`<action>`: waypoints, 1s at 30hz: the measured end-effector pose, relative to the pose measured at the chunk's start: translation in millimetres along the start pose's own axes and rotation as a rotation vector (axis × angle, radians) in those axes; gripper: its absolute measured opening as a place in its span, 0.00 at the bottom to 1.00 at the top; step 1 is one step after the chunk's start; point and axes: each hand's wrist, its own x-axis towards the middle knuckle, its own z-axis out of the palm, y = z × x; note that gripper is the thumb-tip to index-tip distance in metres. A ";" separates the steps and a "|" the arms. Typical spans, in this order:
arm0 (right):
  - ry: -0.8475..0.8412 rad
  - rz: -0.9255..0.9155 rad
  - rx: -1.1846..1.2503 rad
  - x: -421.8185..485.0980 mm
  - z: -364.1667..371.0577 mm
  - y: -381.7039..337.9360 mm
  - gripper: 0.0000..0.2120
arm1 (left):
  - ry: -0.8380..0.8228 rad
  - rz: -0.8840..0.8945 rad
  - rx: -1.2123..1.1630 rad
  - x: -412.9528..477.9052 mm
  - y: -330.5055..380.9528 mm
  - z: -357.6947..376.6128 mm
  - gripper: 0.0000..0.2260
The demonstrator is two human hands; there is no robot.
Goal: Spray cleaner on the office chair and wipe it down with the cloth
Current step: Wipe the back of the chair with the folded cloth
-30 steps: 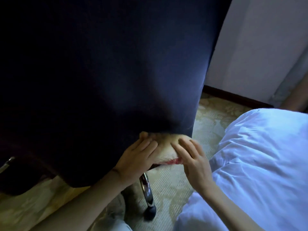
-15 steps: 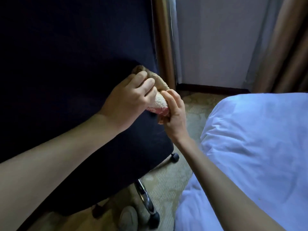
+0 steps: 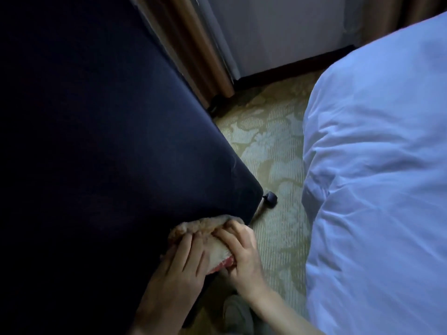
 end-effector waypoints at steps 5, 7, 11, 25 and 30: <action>-0.061 0.008 0.015 -17.7 -4.0 0.2 0.22 | -0.015 -0.012 -0.028 -11.8 12.7 7.0 0.25; -0.035 0.014 0.058 -15.3 -11.3 -4.9 0.25 | -0.016 -0.020 -0.038 -4.9 13.7 2.6 0.22; 0.122 0.025 0.128 17.5 -47.3 -22.0 0.29 | -0.017 0.016 -0.122 35.7 2.6 -28.1 0.09; 0.110 0.104 0.171 117.1 -68.3 26.2 0.27 | -0.110 0.246 0.147 200.3 -8.4 -21.9 0.13; 0.138 0.140 0.059 88.3 -55.4 24.5 0.35 | -0.018 0.227 0.085 145.4 -2.9 -11.2 0.19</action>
